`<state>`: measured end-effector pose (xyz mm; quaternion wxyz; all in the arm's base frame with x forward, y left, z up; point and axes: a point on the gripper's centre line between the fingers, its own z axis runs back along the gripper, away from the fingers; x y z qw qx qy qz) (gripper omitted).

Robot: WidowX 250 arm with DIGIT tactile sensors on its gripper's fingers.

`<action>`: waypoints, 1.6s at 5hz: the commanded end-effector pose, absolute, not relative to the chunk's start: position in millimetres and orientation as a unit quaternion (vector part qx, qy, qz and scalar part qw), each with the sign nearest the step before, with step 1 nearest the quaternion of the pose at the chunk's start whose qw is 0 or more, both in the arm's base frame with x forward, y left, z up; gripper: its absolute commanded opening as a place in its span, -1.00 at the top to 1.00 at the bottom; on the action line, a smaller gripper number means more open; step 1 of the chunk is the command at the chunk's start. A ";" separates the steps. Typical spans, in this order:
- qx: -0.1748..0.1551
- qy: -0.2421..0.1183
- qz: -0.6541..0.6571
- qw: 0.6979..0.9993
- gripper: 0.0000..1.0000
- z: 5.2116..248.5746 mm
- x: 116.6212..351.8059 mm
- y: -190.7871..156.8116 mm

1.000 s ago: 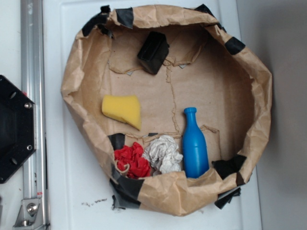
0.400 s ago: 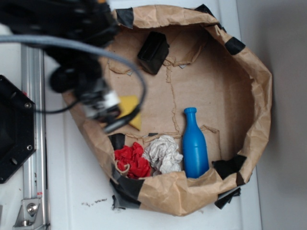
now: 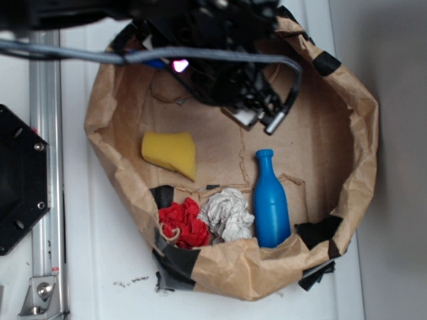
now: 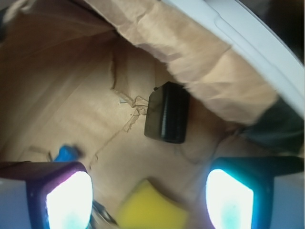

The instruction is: Grab the black box.

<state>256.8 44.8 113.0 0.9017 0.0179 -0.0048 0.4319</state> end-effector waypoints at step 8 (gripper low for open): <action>0.158 0.011 0.537 0.828 -1.00 31.9 253.5 95.8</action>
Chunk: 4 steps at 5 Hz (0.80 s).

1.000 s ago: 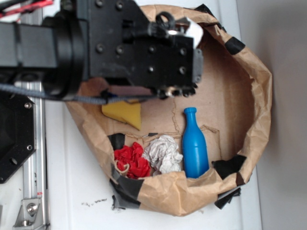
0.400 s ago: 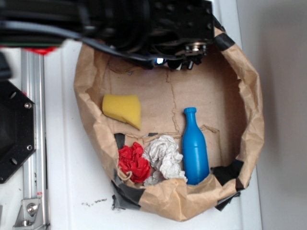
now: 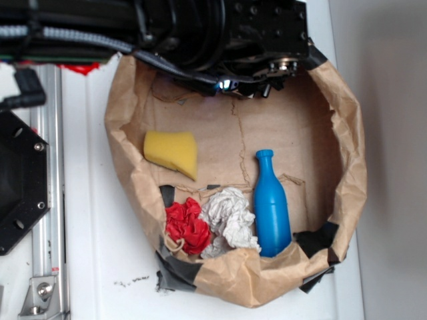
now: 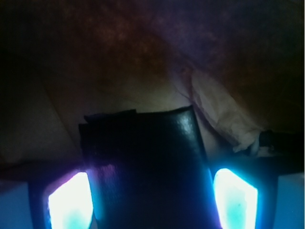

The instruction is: Grab the black box.

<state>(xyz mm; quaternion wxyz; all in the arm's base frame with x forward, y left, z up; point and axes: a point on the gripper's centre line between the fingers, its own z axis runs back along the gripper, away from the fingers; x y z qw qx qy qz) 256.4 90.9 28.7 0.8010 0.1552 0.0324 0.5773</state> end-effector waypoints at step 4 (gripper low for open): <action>0.077 -0.040 0.301 0.950 1.00 120.5 262.8 79.1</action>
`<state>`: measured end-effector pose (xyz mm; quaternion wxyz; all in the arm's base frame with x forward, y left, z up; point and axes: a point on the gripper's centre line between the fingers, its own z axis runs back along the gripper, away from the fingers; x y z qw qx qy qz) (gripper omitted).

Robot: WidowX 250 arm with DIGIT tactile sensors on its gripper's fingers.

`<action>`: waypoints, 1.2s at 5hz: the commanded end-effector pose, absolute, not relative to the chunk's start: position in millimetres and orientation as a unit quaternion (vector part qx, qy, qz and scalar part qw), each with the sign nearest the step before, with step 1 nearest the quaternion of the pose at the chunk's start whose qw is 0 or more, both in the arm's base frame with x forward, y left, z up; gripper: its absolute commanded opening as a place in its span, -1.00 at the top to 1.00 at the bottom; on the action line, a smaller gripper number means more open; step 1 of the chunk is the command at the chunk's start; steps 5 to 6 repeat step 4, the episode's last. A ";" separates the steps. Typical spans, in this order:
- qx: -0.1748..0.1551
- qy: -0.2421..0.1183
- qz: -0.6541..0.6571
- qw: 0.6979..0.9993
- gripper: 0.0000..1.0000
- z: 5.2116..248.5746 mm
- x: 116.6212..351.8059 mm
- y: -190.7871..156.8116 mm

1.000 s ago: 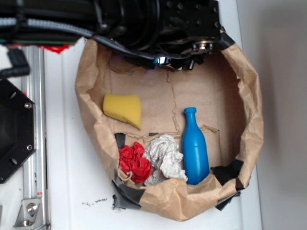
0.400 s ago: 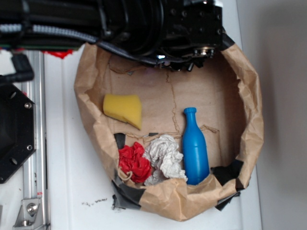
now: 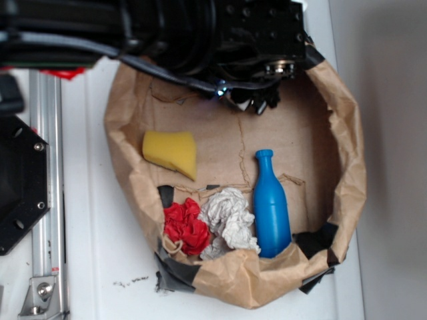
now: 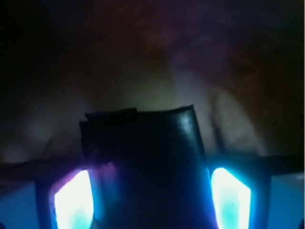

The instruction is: Grab the black box.

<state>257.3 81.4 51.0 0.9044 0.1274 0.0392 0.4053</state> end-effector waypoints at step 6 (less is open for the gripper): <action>0.039 -0.056 0.069 0.995 1.00 162.9 262.2 53.4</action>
